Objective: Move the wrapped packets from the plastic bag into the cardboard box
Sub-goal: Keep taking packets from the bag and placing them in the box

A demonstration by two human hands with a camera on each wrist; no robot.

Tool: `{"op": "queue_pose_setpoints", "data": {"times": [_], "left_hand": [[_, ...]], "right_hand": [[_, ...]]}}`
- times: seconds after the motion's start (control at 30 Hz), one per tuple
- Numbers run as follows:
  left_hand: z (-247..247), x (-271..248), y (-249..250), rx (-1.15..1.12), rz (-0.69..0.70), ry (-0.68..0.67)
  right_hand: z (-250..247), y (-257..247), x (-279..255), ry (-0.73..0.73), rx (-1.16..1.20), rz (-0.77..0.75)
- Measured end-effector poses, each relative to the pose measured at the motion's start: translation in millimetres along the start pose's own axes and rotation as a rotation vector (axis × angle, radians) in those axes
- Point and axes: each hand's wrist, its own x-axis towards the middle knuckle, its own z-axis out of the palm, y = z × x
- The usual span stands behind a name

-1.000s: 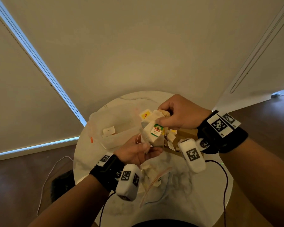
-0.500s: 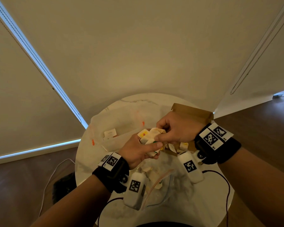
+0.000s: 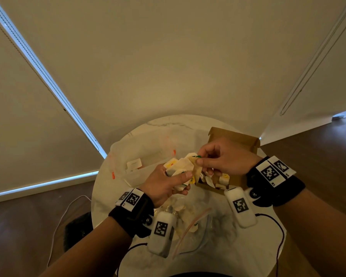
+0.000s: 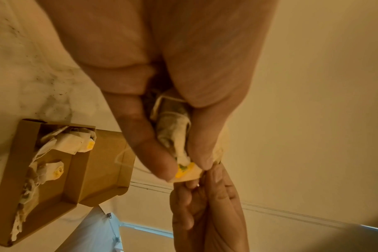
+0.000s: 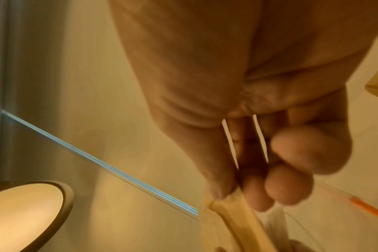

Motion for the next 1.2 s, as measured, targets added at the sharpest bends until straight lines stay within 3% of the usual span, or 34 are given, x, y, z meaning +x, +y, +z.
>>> {"op": "queue_pose_setpoints", "data": {"times": [0.2,0.63,0.83,1.2], "left_hand": [[3.8,0.1,2.6,-0.017,0.002,0.018],[4.5,2.1,3.4,-0.150,0.022,0.103],[5.6,2.9,5.4,-0.257,0.019,0.127],[4.1,2.2,7.6,-0.321,0.027,0.135]], "right_hand": [[8.6,9.0,2.6,0.204,0.091,-0.054],[29.5,11.7,1.2,0.459,0.298,-0.116],[36.2,16.1,-2.1,0.611,0.203,-0.180],[31.3,14.8,-12.7,0.535,-0.013,-0.409]]}}
